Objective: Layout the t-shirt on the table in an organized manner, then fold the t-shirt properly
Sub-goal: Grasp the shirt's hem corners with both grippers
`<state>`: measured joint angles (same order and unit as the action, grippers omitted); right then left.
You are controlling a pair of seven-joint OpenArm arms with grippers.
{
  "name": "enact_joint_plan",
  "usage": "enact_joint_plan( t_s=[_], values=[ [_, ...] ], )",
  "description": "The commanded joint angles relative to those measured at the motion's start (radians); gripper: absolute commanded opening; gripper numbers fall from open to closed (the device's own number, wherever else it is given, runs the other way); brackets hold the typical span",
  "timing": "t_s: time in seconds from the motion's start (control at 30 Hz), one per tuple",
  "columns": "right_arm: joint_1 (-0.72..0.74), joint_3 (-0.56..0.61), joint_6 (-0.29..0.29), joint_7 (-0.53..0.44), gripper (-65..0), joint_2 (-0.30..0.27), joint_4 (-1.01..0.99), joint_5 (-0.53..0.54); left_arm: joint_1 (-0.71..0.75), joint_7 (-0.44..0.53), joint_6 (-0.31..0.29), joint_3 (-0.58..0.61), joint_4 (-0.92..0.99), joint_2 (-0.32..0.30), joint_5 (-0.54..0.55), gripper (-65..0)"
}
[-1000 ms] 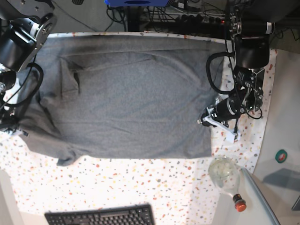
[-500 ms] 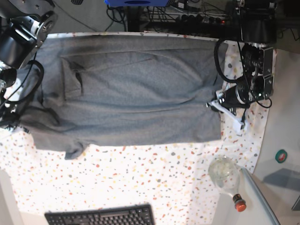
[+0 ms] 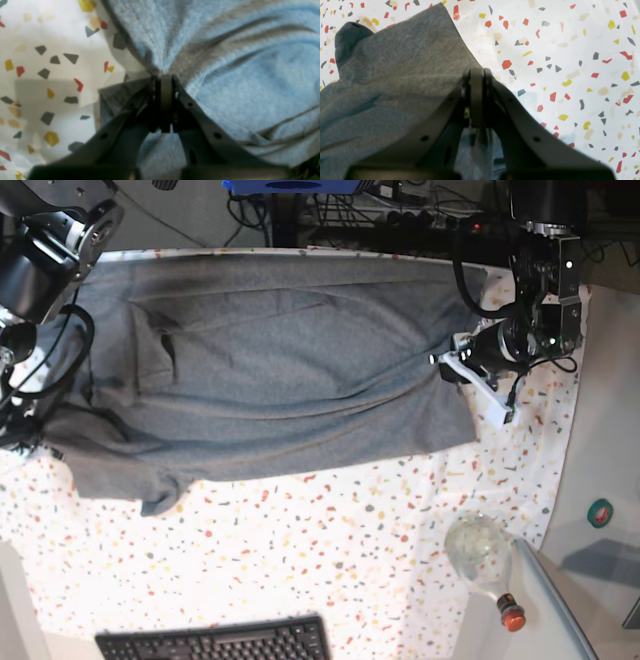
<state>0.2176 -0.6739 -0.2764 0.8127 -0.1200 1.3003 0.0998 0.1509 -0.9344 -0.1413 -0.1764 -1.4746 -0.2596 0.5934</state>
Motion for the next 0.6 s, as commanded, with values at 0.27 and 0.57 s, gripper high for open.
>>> enact_joint_plan(
  t_s=[0.27, 0.57],
  values=[
    [0.026, 0.001, -0.002, -0.023, -65.0, -0.017, 0.014, 0.007, -0.047, -0.068, -0.001, -0.225, -0.054, -0.019, -0.002, -3.5],
    [0.027, 0.101, -0.002, -0.023, -65.0, -0.016, 0.019, 0.007, -0.31, -0.062, -0.004, -0.24, 0.285, -0.014, -0.003, -3.5]
  ],
)
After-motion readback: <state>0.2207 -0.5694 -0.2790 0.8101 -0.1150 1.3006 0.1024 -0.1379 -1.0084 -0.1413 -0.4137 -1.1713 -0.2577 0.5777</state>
